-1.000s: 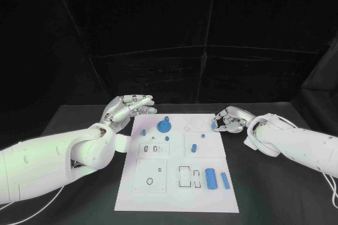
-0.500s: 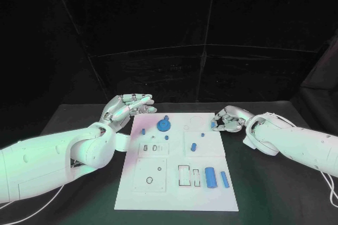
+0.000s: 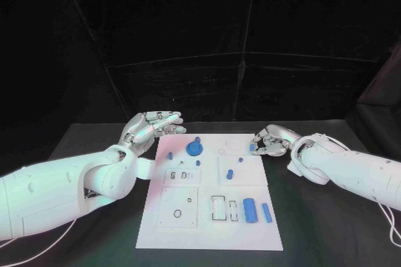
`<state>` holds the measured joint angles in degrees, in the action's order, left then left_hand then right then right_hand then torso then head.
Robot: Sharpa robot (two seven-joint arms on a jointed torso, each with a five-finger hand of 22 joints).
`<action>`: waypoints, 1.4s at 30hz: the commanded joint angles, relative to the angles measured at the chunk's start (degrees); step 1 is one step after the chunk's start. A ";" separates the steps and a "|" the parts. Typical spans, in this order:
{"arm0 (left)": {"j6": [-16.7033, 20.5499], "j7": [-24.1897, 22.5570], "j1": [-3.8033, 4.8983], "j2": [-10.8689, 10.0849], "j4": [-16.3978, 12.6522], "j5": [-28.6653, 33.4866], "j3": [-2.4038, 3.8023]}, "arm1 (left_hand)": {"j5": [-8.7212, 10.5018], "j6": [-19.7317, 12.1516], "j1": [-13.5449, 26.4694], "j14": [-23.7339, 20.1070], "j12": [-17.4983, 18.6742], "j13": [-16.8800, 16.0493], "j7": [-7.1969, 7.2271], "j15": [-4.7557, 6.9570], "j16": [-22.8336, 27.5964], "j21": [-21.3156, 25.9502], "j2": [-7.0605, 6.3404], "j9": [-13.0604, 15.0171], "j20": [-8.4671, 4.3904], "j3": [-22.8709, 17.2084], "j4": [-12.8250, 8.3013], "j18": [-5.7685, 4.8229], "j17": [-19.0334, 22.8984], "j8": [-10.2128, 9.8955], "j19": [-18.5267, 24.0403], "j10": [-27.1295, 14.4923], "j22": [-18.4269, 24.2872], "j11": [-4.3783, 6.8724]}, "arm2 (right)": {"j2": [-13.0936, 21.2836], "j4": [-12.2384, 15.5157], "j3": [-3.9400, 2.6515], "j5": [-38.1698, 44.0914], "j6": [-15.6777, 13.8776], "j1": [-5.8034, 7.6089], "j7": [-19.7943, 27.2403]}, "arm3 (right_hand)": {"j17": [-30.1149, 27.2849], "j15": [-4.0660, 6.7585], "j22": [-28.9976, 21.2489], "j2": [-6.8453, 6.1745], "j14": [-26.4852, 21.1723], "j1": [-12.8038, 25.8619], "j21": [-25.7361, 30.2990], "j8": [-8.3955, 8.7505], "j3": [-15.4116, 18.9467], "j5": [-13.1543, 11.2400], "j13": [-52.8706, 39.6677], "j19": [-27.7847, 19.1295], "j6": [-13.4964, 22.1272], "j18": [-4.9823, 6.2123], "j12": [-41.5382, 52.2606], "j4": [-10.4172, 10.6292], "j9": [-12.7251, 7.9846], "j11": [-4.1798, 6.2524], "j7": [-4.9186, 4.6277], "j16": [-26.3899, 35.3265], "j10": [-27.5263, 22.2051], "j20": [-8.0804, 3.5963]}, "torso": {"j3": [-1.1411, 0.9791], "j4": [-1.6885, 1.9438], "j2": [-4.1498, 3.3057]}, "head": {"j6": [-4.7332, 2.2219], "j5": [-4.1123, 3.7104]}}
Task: Assemble the parts on the task board
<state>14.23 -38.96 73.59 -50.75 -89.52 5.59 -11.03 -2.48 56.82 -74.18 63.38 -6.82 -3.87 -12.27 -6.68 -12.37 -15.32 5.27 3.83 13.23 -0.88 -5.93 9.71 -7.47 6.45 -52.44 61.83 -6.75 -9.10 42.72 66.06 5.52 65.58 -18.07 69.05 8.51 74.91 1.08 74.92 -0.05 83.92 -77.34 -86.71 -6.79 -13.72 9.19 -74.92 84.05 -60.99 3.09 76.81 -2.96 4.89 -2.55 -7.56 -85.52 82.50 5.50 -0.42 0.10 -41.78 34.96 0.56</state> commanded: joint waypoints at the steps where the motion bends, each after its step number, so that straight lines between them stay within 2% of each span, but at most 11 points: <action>1: -0.73 -1.76 0.06 0.01 0.00 -0.16 0.05 | -0.22 0.57 0.03 0.41 0.31 0.07 -0.01 0.12 0.20 0.36 0.37 -0.05 -0.09 -0.05 -0.41 0.81 -0.08 -0.29 -0.47 0.39 0.07 0.06 | 0.24 0.95 -0.04 -0.25 -4.30 0.11 -0.43 | 4.07 0.54 6.89 0.74 3.93 0.20 -0.14 -0.19 -0.52 0.87 -3.25 -0.09 -1.06 -1.18 0.38 0.05 0.11 0.32 0.50 -0.16 0.11 -0.48 | -0.03 -0.05 0.06 | 0.01 0.10; 5: -0.68 -1.76 0.06 -0.10 0.10 -0.16 0.05 | -0.22 0.57 0.03 0.41 0.31 0.07 -0.01 0.12 0.20 0.36 0.37 -0.05 -0.09 -0.05 -0.41 0.81 -0.08 -0.29 -0.47 0.39 0.07 0.06 | 1.24 3.69 -0.07 -0.28 -6.32 0.14 -1.70 | 4.10 0.61 6.99 0.71 3.94 0.53 -0.18 -0.14 -0.68 1.42 -3.29 -0.02 -1.21 -1.20 0.40 0.08 0.11 0.38 0.56 -0.17 0.15 -0.57 | 0.02 -0.18 0.16 | 0.04 0.15; 11: -0.63 -1.80 0.07 -0.16 0.29 -0.16 0.05 | -0.22 0.57 0.03 0.41 0.31 0.07 -0.01 0.12 0.20 0.36 0.37 -0.05 -0.09 -0.05 -0.41 0.81 -0.08 -0.29 -0.47 0.39 0.07 0.06 | 2.44 9.29 -0.13 -0.08 -8.16 0.68 -5.03 | 4.17 0.65 7.22 0.80 3.96 0.77 -0.26 -0.18 -0.82 1.63 -3.31 0.15 -1.43 -1.25 0.40 0.16 0.15 0.44 0.65 -0.19 0.19 -0.62 | 0.18 -0.10 0.33 | 0.04 0.23; 16: -0.58 -1.84 0.08 -0.17 0.54 -0.16 0.05 | -0.22 0.57 0.03 0.41 0.31 0.07 -0.01 0.12 0.20 0.36 0.37 -0.05 -0.09 -0.05 -0.41 0.81 -0.08 -0.29 -0.47 0.39 0.07 0.06 | 1.81 13.28 -0.15 1.88 -8.92 1.25 -8.19 | 4.23 0.70 7.47 0.92 3.97 1.04 -0.36 -0.21 -0.91 1.63 -3.29 0.34 -1.59 -1.31 0.36 0.29 0.19 0.49 0.70 -0.21 0.20 -0.66 | 0.19 0.01 0.36 | 0.10 0.56; 18: -0.59 -1.84 0.08 -0.17 0.60 -0.16 0.05 | -0.22 0.59 0.03 0.42 0.34 0.07 0.00 0.12 0.22 0.38 0.42 -0.05 -0.09 -0.09 -0.44 0.80 -0.08 -0.31 -0.49 0.41 0.08 0.07 | 0.90 14.16 -0.15 3.00 -8.99 1.34 -9.52 | 4.21 0.72 7.58 0.97 3.97 1.16 -0.41 -0.21 -0.95 1.64 -3.26 0.42 -1.65 -1.34 0.32 0.35 0.20 0.51 0.73 -0.20 0.18 -0.68 | 0.26 0.10 0.44 | 0.24 0.73; 24: -0.64 -1.85 0.09 -0.17 0.67 -0.16 0.05 | -0.22 0.61 0.02 0.44 0.37 0.07 0.01 0.13 0.25 0.39 0.47 -0.05 -0.10 -0.12 -0.48 0.80 -0.08 -0.33 -0.51 0.43 0.09 0.07 | -2.72 14.96 -0.16 6.35 -8.25 1.43 -12.73 | 4.12 0.74 7.62 1.05 3.95 1.18 -0.42 -0.21 -1.04 1.68 -3.20 0.45 -1.71 -1.35 0.25 0.35 0.21 0.55 0.79 -0.16 0.15 -0.70 | 0.32 0.31 0.53 | 0.71 1.06; 32: -0.69 -1.87 0.10 -0.07 0.90 -0.03 0.06 | -0.22 0.61 0.02 0.44 0.37 0.07 0.01 0.13 0.25 0.39 0.47 -0.05 -0.10 -0.12 -0.48 0.80 -0.08 -0.33 -0.51 0.43 0.09 0.07 | -8.03 14.53 -0.12 9.34 -6.32 1.34 -15.82 | 4.05 0.77 7.64 1.15 3.94 1.22 -0.43 -0.21 -1.15 1.64 -3.17 0.46 -1.76 -1.35 0.20 0.35 0.23 0.59 0.82 -0.13 0.14 -0.73 | 0.33 0.07 0.52 | 1.25 1.99; 39: -0.74 -1.89 0.10 0.12 1.07 0.03 0.06 | -0.22 0.61 0.02 0.44 0.37 0.07 0.01 0.13 0.25 0.39 0.47 -0.05 -0.10 -0.12 -0.48 0.80 -0.08 -0.33 -0.51 0.43 0.09 0.07 | -11.66 14.37 -0.08 11.87 -4.13 0.80 -17.59 | 3.91 0.80 7.59 1.20 3.91 1.37 -0.41 -0.18 -1.20 1.65 -3.06 0.43 -1.76 -1.34 0.07 0.42 0.23 0.59 0.82 -0.07 0.07 -0.76 | 0.27 0.11 0.55 | 1.64 2.30; 42: -0.76 -1.89 0.11 0.18 1.13 0.03 0.06 | -0.22 0.61 0.02 0.44 0.37 0.07 0.01 0.13 0.25 0.39 0.47 -0.05 -0.10 -0.12 -0.48 0.80 -0.08 -0.33 -0.51 0.43 0.09 0.07 | -12.75 14.23 -0.03 12.78 -3.28 0.51 -18.12 | 3.87 0.80 7.57 1.21 3.90 1.43 -0.40 -0.16 -1.20 1.65 -3.04 0.42 -1.76 -1.33 0.05 0.45 0.23 0.59 0.81 -0.05 0.06 -0.76 | 0.35 0.22 0.59 | 1.71 2.36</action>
<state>14.19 -38.96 73.60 -50.65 -88.37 5.64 -11.03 -2.48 57.15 -74.18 63.38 -6.82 -3.88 -12.19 -6.68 -12.38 -15.32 5.27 3.83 13.08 -1.05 -6.10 9.71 -7.48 6.45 -52.59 61.83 -6.75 -9.10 30.18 80.31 5.50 75.48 -23.48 69.53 -7.56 74.90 1.35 74.91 0.97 84.05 -76.33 -86.92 -6.77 -14.50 10.64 -74.92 84.06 -61.23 2.20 77.02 -2.52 4.95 -2.35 -7.80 -85.52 82.70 5.11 -0.10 0.25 -41.26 36.64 2.89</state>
